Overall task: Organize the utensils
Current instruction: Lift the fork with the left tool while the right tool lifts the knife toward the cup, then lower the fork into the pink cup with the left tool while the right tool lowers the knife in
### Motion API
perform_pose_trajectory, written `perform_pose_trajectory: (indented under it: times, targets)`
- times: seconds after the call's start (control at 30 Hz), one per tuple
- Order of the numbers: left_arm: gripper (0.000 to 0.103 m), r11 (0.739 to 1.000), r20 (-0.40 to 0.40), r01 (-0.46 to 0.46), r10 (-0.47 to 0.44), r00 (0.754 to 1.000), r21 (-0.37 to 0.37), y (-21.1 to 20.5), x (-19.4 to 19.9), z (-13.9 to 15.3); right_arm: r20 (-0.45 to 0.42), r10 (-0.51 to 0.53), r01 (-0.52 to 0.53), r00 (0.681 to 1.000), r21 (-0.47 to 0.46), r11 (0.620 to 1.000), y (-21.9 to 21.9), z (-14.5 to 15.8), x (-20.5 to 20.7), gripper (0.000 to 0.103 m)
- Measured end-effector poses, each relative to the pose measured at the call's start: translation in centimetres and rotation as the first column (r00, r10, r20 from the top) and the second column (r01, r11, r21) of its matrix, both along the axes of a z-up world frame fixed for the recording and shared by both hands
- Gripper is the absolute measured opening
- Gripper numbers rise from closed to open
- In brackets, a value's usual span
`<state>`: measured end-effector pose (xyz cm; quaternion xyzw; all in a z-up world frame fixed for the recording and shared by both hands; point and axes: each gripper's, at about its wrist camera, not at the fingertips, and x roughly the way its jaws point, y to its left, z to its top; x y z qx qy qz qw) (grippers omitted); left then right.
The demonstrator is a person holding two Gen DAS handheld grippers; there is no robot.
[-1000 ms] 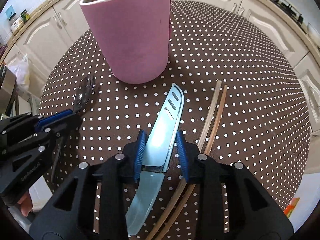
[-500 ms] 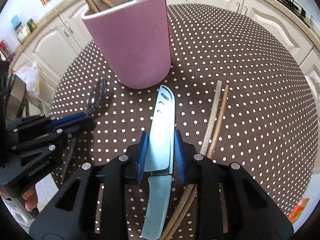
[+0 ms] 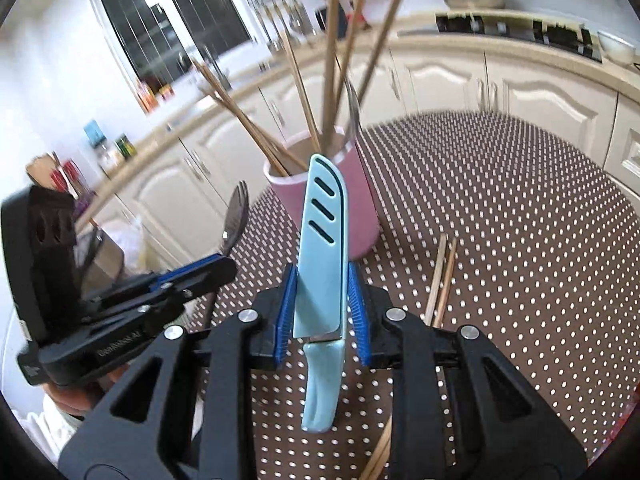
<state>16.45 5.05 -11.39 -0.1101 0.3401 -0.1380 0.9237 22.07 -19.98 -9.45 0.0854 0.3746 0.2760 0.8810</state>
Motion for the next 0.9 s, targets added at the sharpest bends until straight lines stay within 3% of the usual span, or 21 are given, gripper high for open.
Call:
perform_pose_trajectory:
  times: [0.2, 0.37, 0.63, 0.9]
  targets:
    - [0.011, 0.999, 0.074, 0.005, -0.002, 0.997, -0.043, -0.8, 0.2, 1.0, 0.096, -0.010, 0.004, 0.995, 0.056, 0.998, 0.6, 2.7, -1.8, 0.026]
    - [0.011, 0.998, 0.195, -0.004, 0.017, 0.981, -0.067, -1.3, 1.1, 3.4, 0.173, -0.005, -0.012, 0.985, 0.092, 0.996, 1.4, 5.9, -2.0, 0.026]
    - [0.011, 0.994, 0.352, -0.044, 0.078, 0.933, -0.103, -1.5, 3.7, 6.4, 0.279, -0.019, -0.004, 0.960, 0.080, 0.997, 3.3, 10.0, 0.3, 0.026]
    - [0.011, 0.980, 0.486, -0.138, 0.193, 0.852, -0.146, -1.7, 6.4, 7.8, 0.342, -0.029, 0.008, 0.939, 0.061, 0.998, 4.4, 12.0, 3.4, 0.026]
